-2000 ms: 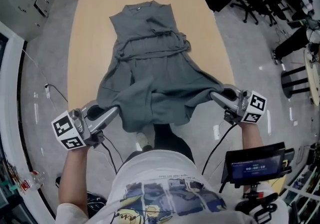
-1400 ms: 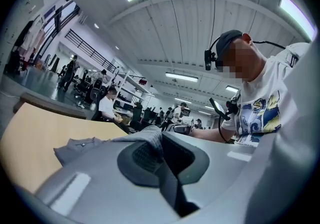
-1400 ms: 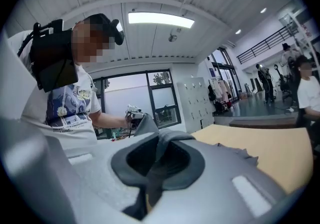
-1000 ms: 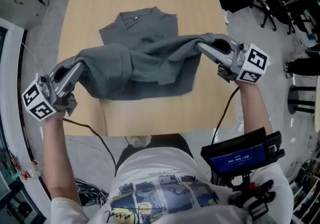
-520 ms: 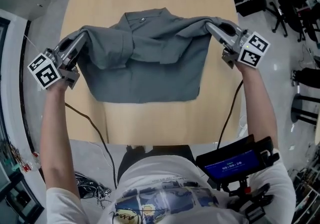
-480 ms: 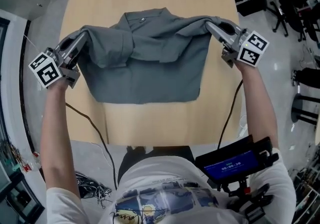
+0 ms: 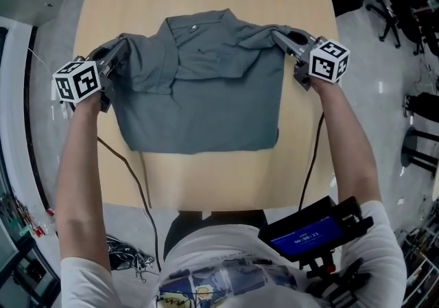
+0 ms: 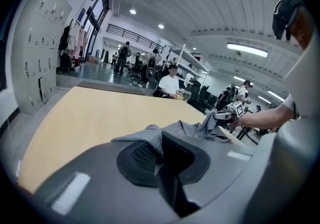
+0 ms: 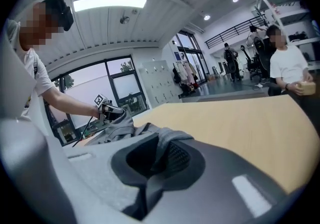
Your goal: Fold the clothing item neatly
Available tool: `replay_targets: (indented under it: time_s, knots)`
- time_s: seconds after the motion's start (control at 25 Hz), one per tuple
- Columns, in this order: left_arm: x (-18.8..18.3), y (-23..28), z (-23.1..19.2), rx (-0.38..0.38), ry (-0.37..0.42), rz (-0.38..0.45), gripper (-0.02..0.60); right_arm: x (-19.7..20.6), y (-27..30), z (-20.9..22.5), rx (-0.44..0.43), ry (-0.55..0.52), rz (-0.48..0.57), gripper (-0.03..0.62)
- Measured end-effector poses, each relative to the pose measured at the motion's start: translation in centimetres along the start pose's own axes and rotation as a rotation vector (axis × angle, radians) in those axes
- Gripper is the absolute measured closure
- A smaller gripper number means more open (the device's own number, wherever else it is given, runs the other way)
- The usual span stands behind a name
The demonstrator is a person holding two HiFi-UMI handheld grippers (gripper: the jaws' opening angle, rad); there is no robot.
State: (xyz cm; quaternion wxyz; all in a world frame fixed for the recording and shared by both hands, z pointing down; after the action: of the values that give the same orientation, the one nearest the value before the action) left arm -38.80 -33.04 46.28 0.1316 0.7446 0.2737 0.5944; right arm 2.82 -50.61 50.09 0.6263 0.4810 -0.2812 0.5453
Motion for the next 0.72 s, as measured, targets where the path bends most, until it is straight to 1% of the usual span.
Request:
replay_targets:
  time_s: [0.08, 0.16, 0.2, 0.24, 0.32, 0.44, 0.52, 0.6, 0.72]
  knots:
    - [1.2, 1.0, -0.8, -0.052, 0.013, -0.068, 0.551, 1.3, 0.4, 0.7, 0.03, 0.025, -0.039, 0.576]
    - [2.0, 1.6, -1.2, -0.085, 0.022, -0.119, 0.497, 2.0, 0.7, 1.2, 0.051, 0.053, -0.063, 0.559]
    - [2.4, 1.8, -1.3, -0.093, 0.024, -0.137, 0.477, 2.3, 0.7, 1.4, 0.06, 0.067, -0.072, 0.537]
    - [2.6, 2.0, -1.3, -0.101, 0.024, -0.149, 0.461, 2.7, 0.7, 1.5, 0.069, 0.081, -0.085, 0.5]
    - [3.1, 1.9, -1.4, -0.116, 0.018, -0.154, 0.445, 3.4, 0.6, 1.6, 0.088, 0.102, -0.116, 0.467]
    - [3.9, 1.5, -1.5, -0.128, -0.011, -0.159, 0.438, 4.6, 0.0, 1.7, 0.128, 0.136, -0.153, 0.386]
    - [4.4, 1.2, -1.6, -0.138, -0.013, -0.165, 0.437, 5.6, -0.7, 1.9, 0.168, 0.164, -0.171, 0.348]
    - [5.1, 0.9, -1.6, -0.144, -0.022, -0.168, 0.437, 6.7, -1.5, 2.0, 0.195, 0.193, -0.186, 0.332]
    - [5.5, -0.1, -1.8, -0.17, -0.024, -0.155, 0.437, 7.5, -2.7, 1.6, 0.223, 0.218, -0.196, 0.328]
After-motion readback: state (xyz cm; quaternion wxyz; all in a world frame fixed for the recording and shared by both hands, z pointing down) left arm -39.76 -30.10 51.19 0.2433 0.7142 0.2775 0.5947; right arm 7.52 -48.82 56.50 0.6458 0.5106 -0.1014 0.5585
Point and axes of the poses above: the fingertips, and each gripper's own axes: y forward along the fingers, z to its right, x out of its underside, the point moved 5 cm from there along -y, backward along the fingers, and after that the axes turned 5 degrees about -x, right-handed, at the moved point
